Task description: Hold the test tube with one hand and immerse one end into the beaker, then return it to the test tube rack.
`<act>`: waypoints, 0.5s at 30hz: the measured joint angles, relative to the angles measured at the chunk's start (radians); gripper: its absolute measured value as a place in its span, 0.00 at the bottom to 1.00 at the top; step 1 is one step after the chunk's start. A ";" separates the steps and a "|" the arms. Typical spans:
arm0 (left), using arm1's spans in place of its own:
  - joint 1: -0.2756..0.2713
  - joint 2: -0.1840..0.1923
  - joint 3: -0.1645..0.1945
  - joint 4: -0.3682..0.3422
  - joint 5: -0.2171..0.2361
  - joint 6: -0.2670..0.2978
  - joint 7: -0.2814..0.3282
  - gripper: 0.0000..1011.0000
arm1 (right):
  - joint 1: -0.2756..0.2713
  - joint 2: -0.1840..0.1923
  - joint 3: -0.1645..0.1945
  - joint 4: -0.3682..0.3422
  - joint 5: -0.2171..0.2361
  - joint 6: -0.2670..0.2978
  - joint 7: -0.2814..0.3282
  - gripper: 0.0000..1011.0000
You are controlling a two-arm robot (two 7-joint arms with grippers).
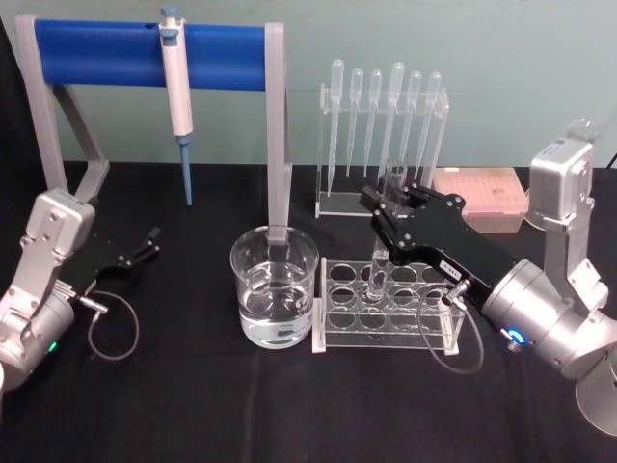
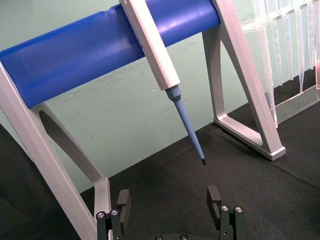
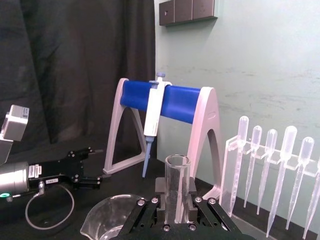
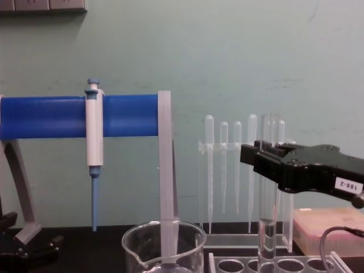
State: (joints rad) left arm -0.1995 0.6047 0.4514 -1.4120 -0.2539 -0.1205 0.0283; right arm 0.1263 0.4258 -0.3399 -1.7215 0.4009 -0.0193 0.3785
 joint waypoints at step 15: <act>0.000 0.000 0.000 0.000 0.000 0.000 0.000 0.99 | 0.007 -0.008 -0.025 0.049 -0.065 -0.029 0.020 0.22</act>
State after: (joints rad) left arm -0.1995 0.6047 0.4514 -1.4120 -0.2539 -0.1205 0.0283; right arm 0.1330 0.4175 -0.3650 -1.6723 0.3358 -0.0481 0.3987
